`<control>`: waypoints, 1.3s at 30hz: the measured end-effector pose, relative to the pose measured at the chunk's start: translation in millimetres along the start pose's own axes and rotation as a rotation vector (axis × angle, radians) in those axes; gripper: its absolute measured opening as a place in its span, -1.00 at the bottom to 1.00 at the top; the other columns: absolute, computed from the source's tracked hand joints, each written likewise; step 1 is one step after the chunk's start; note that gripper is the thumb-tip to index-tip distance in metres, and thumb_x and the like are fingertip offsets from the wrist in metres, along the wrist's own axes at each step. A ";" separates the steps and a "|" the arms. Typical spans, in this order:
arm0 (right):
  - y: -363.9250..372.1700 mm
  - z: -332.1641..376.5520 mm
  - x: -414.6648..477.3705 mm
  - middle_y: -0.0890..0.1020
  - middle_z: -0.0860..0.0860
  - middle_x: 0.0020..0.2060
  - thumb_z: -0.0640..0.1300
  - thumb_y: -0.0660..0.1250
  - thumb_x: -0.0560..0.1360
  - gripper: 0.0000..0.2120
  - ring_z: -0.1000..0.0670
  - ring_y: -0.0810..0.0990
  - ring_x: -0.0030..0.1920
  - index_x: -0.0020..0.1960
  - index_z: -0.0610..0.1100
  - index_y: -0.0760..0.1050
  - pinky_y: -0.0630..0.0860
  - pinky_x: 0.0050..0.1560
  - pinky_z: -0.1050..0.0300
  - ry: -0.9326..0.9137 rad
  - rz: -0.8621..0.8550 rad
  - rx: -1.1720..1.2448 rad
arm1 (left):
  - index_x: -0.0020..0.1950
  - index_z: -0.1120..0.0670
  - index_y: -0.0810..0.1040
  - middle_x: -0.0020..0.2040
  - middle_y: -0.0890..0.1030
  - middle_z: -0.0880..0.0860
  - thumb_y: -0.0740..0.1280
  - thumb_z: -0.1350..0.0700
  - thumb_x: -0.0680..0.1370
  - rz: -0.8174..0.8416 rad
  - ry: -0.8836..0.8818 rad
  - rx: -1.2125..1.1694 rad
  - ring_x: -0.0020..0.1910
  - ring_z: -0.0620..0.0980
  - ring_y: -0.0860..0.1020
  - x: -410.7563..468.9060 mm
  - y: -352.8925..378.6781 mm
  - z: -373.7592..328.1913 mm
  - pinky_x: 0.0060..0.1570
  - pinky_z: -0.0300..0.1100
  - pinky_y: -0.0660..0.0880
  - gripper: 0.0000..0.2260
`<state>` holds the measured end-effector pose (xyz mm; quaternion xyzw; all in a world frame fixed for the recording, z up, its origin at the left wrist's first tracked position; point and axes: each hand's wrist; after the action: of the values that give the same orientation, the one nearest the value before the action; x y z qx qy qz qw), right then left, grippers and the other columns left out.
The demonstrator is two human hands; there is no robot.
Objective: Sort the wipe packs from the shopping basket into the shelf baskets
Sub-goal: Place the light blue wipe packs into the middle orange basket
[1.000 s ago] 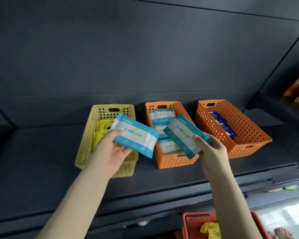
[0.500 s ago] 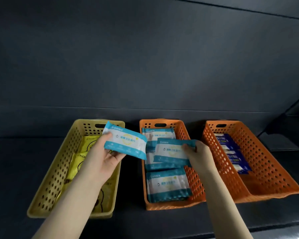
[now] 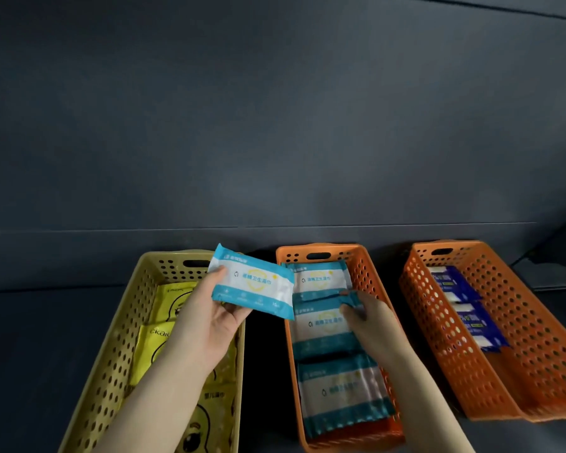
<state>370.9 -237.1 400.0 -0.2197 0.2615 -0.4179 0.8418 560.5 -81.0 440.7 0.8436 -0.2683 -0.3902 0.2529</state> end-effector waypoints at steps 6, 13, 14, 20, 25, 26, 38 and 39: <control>12.7 -2.8 -5.8 0.48 0.05 0.14 -0.05 0.35 0.51 -0.68 0.01 0.48 0.15 0.24 0.00 0.41 0.49 0.17 0.13 -0.254 -0.199 -0.399 | 0.26 0.07 0.51 0.17 0.64 0.14 0.30 0.07 0.58 0.018 -0.008 0.000 0.15 0.11 0.61 2.4 -2.0 4.1 0.11 0.02 0.57 -0.74; 14.4 -5.3 -5.6 0.30 0.05 0.27 0.19 0.43 0.40 -0.56 -0.02 0.19 0.30 0.19 0.04 0.47 0.24 0.32 0.11 -0.220 -0.113 -0.485 | 0.24 0.05 0.51 0.16 0.64 0.12 0.30 0.05 0.59 0.009 -0.007 -0.006 0.14 0.10 0.62 -0.4 -5.8 3.6 0.06 -0.01 0.60 -0.76; 13.7 -4.0 -4.9 0.30 0.04 0.28 0.19 0.43 0.40 -0.57 -0.04 0.18 0.31 0.19 0.04 0.48 0.23 0.33 0.10 -0.205 -0.103 -0.493 | 0.23 0.04 0.52 0.15 0.64 0.12 0.30 0.04 0.59 0.004 -0.008 -0.007 0.13 0.10 0.62 -1.0 -5.2 3.6 0.04 -0.01 0.61 -0.77; 6.5 12.6 -13.5 0.55 0.15 0.09 0.02 0.39 0.50 -0.79 0.08 0.55 0.14 0.11 0.00 0.57 0.55 0.13 0.17 -0.256 -0.192 0.001 | 0.23 0.07 0.53 0.11 0.67 0.13 0.29 0.05 0.59 0.040 0.011 0.007 0.07 0.09 0.66 -10.6 -2.0 4.5 -0.01 0.00 0.62 -0.76; 7.2 41.7 -35.3 0.69 0.01 0.04 0.04 0.29 0.52 -0.68 0.04 0.67 0.04 0.20 -0.08 0.52 0.60 0.04 0.13 -0.147 0.205 0.518 | 0.29 0.14 0.48 0.15 0.65 0.17 0.25 0.07 0.61 0.126 0.004 0.056 0.11 0.09 0.64 -22.1 5.9 19.2 0.05 -0.02 0.60 -0.71; 10.9 43.9 -36.8 0.69 -0.03 0.04 -0.02 0.34 0.50 -0.69 0.00 0.67 0.05 0.18 -0.13 0.53 0.60 0.05 0.09 -0.121 0.219 0.594 | 0.29 0.14 0.48 0.15 0.65 0.17 0.25 0.07 0.61 0.142 0.004 0.078 0.12 0.09 0.64 -24.0 8.0 23.1 0.06 -0.02 0.59 -0.71; -45.8 37.1 9.4 0.65 -0.02 -0.07 -0.15 0.37 0.52 -0.82 0.06 0.66 -0.08 0.09 -0.17 0.48 0.61 -0.23 0.26 -0.215 -0.313 0.322 | 0.45 0.02 0.31 0.46 0.37 0.01 0.18 -0.02 0.62 0.161 0.008 0.314 0.41 0.01 0.36 -9.6 13.6 45.8 0.38 -0.06 0.27 -0.60; -42.1 36.6 16.5 0.65 -0.01 -0.09 -0.16 0.38 0.52 -0.83 0.08 0.66 -0.11 0.08 -0.17 0.49 0.60 -0.26 0.29 -0.207 -0.282 0.281 | 0.45 0.02 0.31 0.44 0.40 0.01 0.17 -0.03 0.61 0.178 -0.022 0.301 0.36 -0.01 0.41 -10.8 14.5 46.7 0.30 -0.09 0.34 -0.59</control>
<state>377.3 -268.4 448.6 -0.1765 0.0796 -0.5389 0.8198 513.7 -94.6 429.0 0.8407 -0.4001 -0.3307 0.1542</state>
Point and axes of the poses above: each hand's wrist, its own x-axis towards the middle knuckle, its own y-axis out of the palm, z = x × y
